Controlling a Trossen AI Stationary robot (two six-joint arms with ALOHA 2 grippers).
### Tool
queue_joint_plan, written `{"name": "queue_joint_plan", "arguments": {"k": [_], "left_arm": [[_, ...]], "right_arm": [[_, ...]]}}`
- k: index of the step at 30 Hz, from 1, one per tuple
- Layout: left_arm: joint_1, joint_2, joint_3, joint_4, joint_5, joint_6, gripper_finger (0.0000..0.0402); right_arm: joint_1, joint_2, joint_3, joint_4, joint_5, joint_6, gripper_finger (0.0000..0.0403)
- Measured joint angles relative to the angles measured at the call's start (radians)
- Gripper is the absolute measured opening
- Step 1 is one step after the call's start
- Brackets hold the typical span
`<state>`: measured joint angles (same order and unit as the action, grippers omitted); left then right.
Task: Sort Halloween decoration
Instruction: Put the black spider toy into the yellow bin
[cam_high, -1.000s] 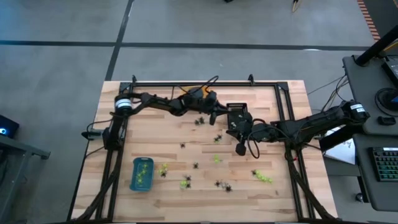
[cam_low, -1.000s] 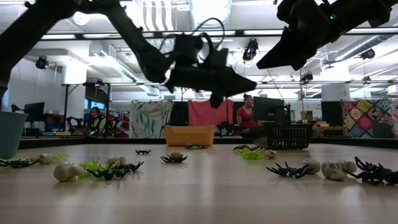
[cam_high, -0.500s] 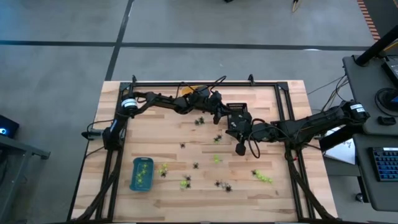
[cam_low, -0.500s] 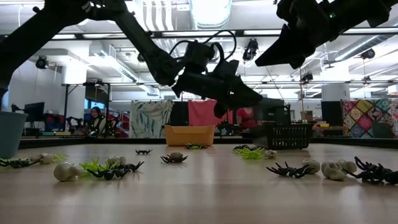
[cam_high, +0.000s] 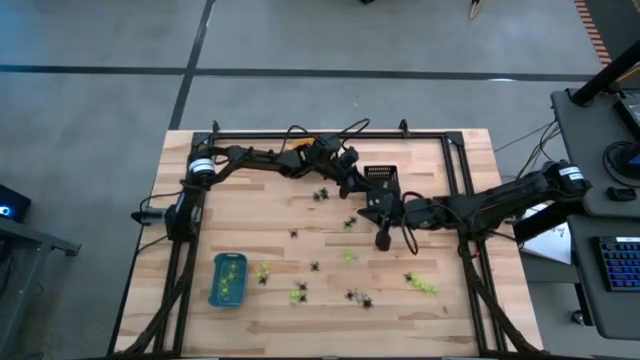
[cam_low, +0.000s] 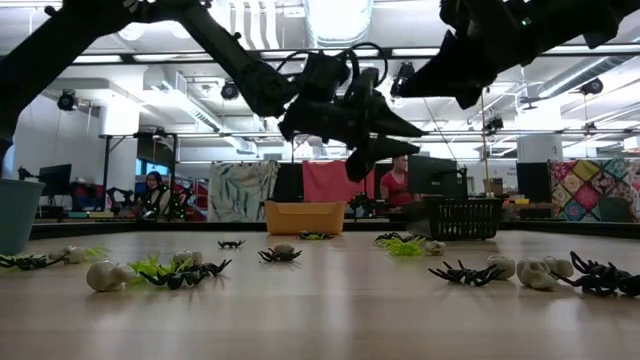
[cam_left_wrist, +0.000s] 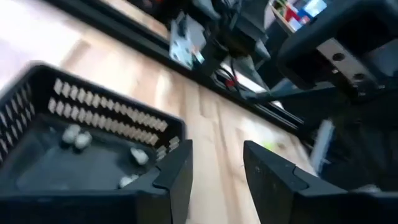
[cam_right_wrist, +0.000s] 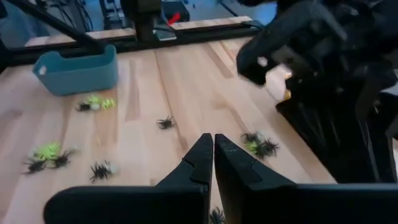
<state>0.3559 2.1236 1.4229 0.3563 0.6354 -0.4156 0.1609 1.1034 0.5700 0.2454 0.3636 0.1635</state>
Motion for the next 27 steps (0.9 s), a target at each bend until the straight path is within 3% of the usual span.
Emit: {"name": "queue_joint_plan", "arguments": {"k": [8, 17, 22, 27], "left_arm": [[-0.053, -0.234, -0.086, -0.094, -0.037, 0.044, 0.0116], [-0.113, -0.629, -0.356, -0.129, -0.179, 0.090, 0.0116], [-0.166, -0.840, -0.513, -0.123, -0.272, 0.106, 0.0116], [-0.199, -1.010, -0.658, -0.130, -0.336, 0.113, 0.0115]], "right_arm": [[0.035, 0.144, -0.002, 0.286, -0.006, -0.046, 0.0009], [0.041, 0.330, 0.005, 0.546, -0.006, -0.060, 0.0009], [0.020, 0.376, 0.034, 0.513, -0.006, 0.103, 0.0009], [0.016, 0.378, 0.127, 0.207, -0.079, 0.303, 0.0009]]}}
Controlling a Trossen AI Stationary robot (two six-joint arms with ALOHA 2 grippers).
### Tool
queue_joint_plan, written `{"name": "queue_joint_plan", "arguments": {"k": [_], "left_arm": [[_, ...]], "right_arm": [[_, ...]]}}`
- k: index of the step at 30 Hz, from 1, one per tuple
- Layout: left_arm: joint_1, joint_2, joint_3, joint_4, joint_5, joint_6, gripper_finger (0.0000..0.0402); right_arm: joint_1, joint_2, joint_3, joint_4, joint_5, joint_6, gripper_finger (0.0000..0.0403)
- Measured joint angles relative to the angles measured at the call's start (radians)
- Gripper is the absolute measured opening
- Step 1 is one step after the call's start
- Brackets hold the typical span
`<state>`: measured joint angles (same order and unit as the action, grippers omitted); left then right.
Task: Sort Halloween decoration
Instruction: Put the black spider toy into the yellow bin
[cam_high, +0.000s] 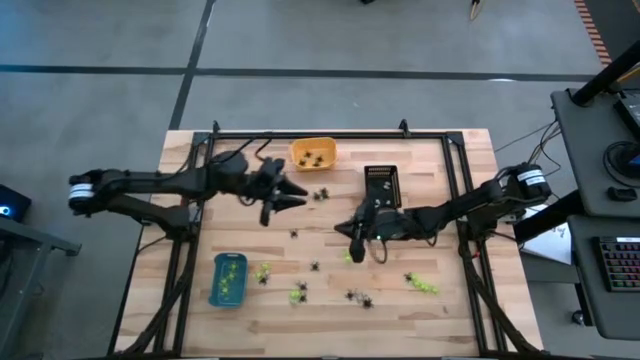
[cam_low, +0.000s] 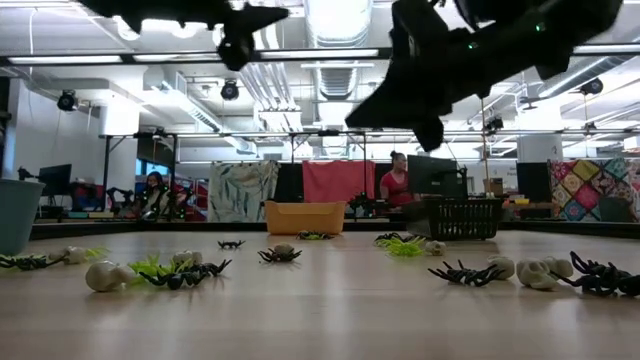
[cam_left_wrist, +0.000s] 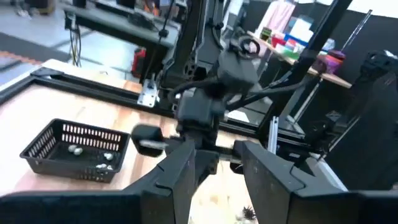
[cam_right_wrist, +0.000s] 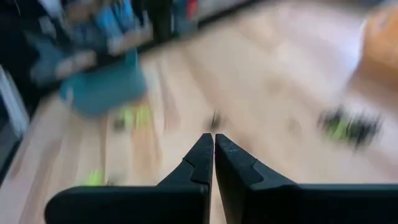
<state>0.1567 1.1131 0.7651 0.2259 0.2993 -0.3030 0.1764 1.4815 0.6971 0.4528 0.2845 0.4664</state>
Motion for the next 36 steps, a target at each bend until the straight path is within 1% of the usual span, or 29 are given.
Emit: {"name": "queue_joint_plan", "arguments": {"k": [3, 5, 8, 11, 13, 16, 19, 22, 24, 26, 31, 36], "left_arm": [[0.001, -0.083, -0.077, -0.015, -0.004, 0.016, 0.0115], [0.001, -0.138, -0.125, -0.071, -0.011, 0.033, 0.0115], [-0.001, -0.207, -0.173, -0.167, -0.085, 0.035, 0.0115], [-0.006, -0.252, -0.206, -0.274, -0.162, 0.009, 0.0115], [-0.010, -0.270, -0.224, -0.322, -0.184, 0.002, 0.0115], [-0.020, -0.267, -0.241, -0.317, -0.189, -0.001, 0.0115], [-0.040, -0.247, -0.259, -0.316, -0.189, 0.011, 0.0115], [-0.067, -0.224, -0.284, -0.324, -0.188, 0.037, 0.0115], [-0.094, -0.207, -0.298, -0.340, -0.186, 0.050, 0.0115], [-0.120, -0.187, -0.303, -0.344, -0.186, 0.060, 0.0115], [-0.178, -0.111, -0.304, -0.313, -0.186, 0.118, 0.0118], [-0.215, -0.005, -0.302, -0.190, -0.186, 0.167, 0.0133]], "right_arm": [[0.002, 0.003, 0.086, -0.285, -0.037, 0.078, 0.0009], [0.002, 0.014, 0.135, -0.462, -0.040, 0.098, 0.0009], [-0.005, 0.018, 0.202, -0.661, -0.058, 0.110, 0.0009], [-0.018, 0.015, 0.295, -0.798, -0.106, 0.155, 0.0009], [-0.025, 0.015, 0.360, -0.916, -0.142, 0.193, 0.0009], [-0.034, 0.029, 0.458, -1.043, -0.189, 0.216, 0.0009], [-0.039, 0.044, 0.538, -1.172, -0.233, 0.158, 0.0009], [-0.037, 0.049, 0.575, -1.255, -0.259, 0.009, 0.0009], [-0.024, 0.049, 0.579, -1.266, -0.286, -0.103, 0.0009], [-0.010, 0.048, 0.570, -1.271, -0.294, -0.169, 0.0009], [-0.001, 0.047, 0.539, -1.257, -0.282, -0.184, 0.0009], [0.004, 0.047, 0.518, -1.222, -0.285, -0.180, 0.0009]]}}
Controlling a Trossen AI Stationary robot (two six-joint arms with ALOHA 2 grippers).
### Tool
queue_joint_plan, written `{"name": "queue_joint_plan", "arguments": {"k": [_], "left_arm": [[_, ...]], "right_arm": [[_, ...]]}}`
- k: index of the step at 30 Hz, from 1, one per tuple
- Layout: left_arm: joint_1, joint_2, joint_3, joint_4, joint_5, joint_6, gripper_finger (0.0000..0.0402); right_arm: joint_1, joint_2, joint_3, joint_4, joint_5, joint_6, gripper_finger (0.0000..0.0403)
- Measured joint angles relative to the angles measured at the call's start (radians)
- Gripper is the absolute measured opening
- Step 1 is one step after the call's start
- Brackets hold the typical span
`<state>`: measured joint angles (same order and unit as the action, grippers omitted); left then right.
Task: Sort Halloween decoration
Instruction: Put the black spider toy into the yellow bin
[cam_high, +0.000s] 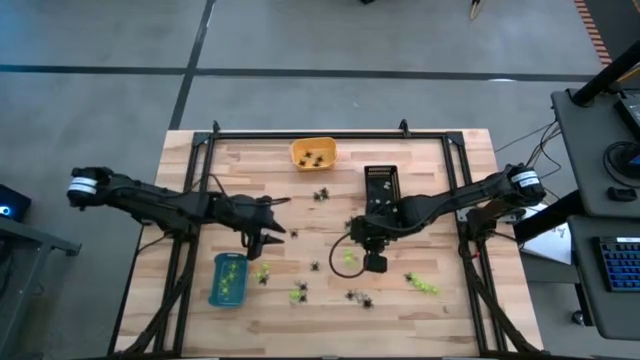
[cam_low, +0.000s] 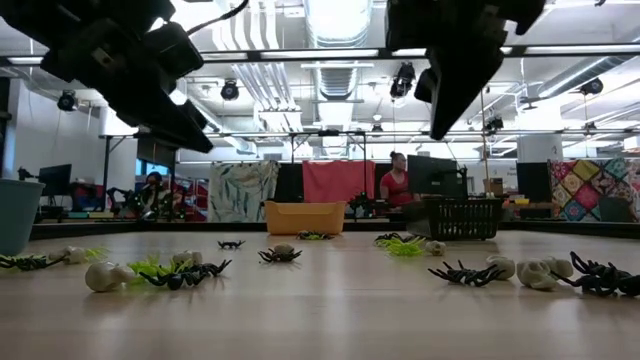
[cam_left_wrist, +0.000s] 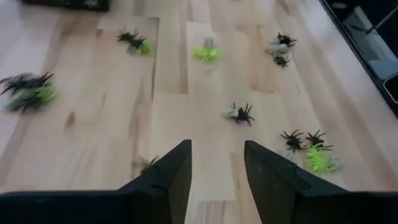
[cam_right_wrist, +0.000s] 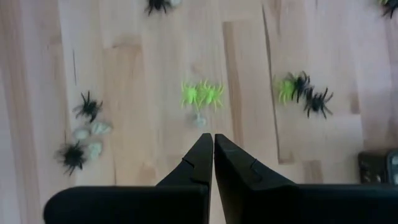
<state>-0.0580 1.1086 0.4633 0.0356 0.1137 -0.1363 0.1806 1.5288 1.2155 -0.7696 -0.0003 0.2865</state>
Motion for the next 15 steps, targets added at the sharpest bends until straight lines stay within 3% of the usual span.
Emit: {"name": "queue_joint_plan", "arguments": {"k": [3, 8, 15], "left_arm": [[0.000, 0.067, 0.001, 0.053, -0.002, 0.005, 0.0150], [0.000, 0.172, 0.001, 0.087, -0.108, 0.005, 0.0175], [0.000, 0.309, 0.001, 0.179, -0.140, 0.031, 0.0168]], "right_arm": [[-0.003, 0.000, -0.013, 0.062, 0.007, -0.022, 0.0009], [-0.002, -0.001, -0.028, 0.151, 0.003, -0.088, 0.0009], [-0.005, -0.001, -0.052, 0.231, 0.037, -0.153, 0.0009]]}}
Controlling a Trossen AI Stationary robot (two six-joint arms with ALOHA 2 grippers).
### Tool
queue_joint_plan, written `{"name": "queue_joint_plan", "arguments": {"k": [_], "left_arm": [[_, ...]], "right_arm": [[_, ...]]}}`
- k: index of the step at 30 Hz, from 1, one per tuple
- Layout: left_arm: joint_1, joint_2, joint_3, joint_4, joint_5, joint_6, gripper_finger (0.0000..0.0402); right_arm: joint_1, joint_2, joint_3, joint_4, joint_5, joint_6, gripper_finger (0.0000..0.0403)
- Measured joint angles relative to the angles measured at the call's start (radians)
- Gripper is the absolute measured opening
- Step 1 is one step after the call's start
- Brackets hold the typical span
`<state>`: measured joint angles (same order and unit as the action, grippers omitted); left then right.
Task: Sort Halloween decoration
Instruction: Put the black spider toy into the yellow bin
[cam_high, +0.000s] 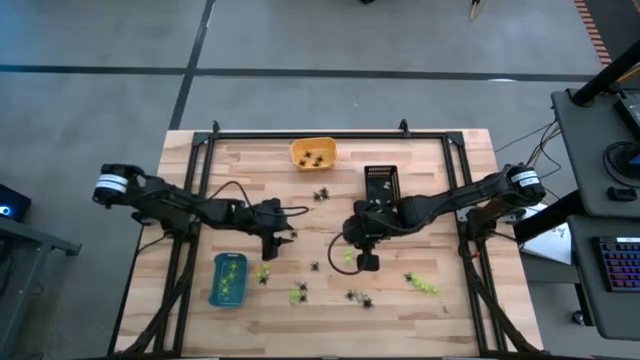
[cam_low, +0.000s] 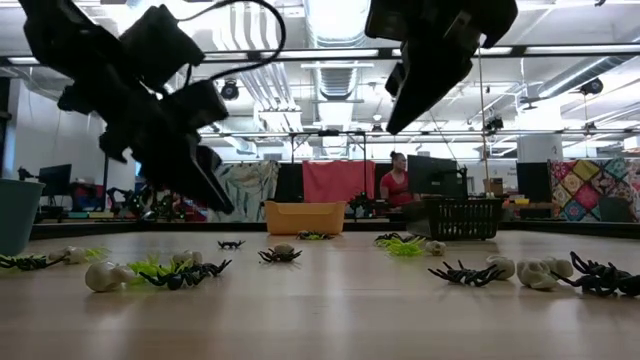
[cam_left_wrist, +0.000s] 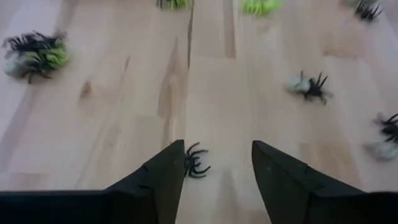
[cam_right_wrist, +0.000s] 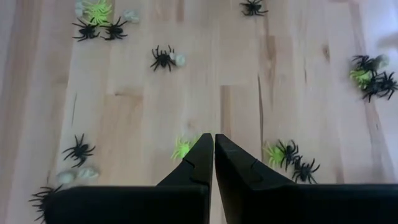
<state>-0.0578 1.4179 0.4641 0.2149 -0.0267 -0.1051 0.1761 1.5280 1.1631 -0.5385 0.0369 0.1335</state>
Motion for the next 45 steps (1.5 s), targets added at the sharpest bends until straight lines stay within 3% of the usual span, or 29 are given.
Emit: {"name": "queue_joint_plan", "arguments": {"k": [7, 21, 34, 45], "left_arm": [[0.000, 0.077, 0.011, 0.030, -0.061, 0.001, 0.0153], [-0.011, 0.174, 0.028, 0.044, -0.065, 0.078, 0.0134], [-0.011, 0.177, 0.029, 0.042, -0.077, 0.076, 0.0039], [-0.009, 0.121, 0.024, 0.021, -0.088, 0.074, 0.0000]], "right_arm": [[-0.003, 0.000, -0.022, 0.023, 0.025, -0.020, 0.0009], [-0.007, 0.000, -0.084, 0.062, 0.044, -0.013, 0.0009], [-0.007, 0.000, -0.084, 0.121, 0.044, -0.008, 0.0009], [-0.007, -0.001, -0.084, 0.164, 0.045, -0.047, 0.0009]]}}
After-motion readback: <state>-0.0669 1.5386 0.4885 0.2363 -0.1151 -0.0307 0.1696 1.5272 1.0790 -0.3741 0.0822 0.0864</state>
